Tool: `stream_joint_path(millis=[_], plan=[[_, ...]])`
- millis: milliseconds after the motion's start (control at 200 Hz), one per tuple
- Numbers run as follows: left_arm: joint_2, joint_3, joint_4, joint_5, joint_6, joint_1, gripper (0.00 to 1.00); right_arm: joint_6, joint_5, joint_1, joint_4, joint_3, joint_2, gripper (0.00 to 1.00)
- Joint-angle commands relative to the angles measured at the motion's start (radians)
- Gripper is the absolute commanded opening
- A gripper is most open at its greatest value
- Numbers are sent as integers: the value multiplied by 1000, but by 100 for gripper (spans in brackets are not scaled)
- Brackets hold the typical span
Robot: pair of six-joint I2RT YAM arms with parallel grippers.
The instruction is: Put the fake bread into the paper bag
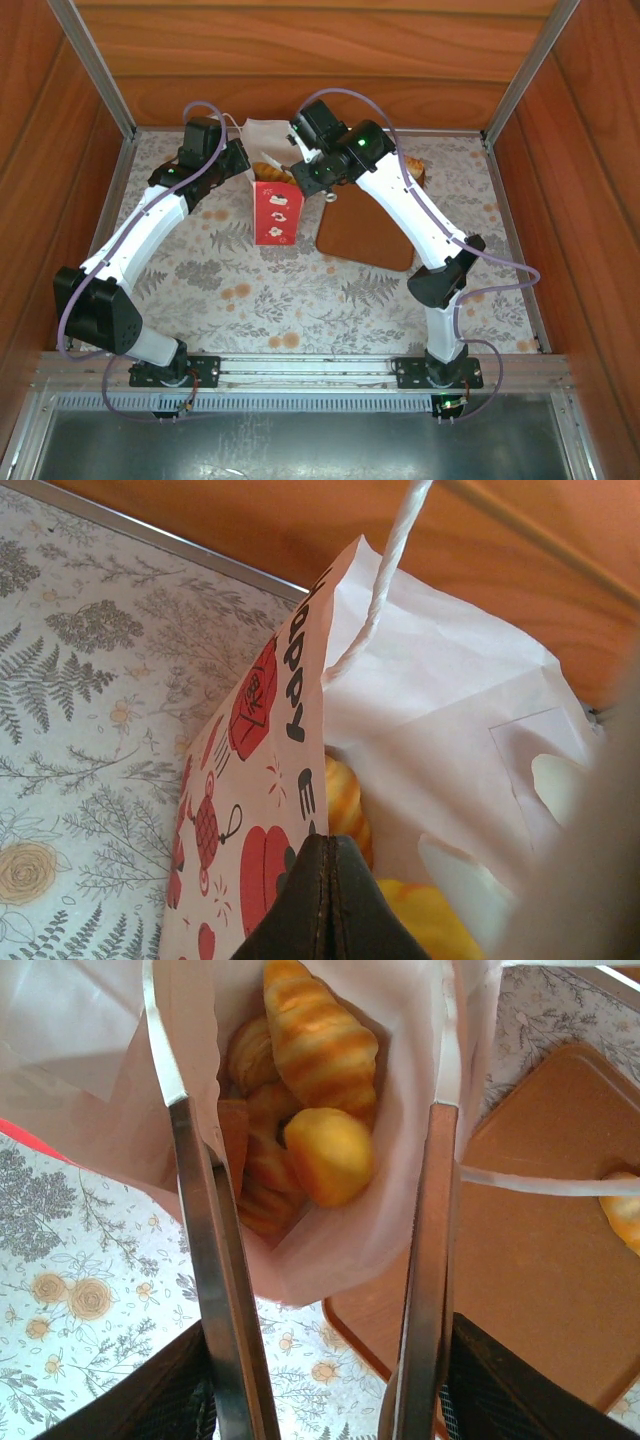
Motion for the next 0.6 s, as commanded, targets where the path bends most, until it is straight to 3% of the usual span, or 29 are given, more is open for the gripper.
stream_joint_path(millis=[0, 495, 595], plan=[[13, 35, -11, 9, 22, -5, 0, 2, -11, -12, 7, 26, -19, 58], [28, 57, -11, 33, 12, -3, 0, 7, -55, -44, 45, 21, -148, 55], [26, 58, -11, 39, 5, -3, 9, 0, -71, -53, 78, -4, -201, 55]])
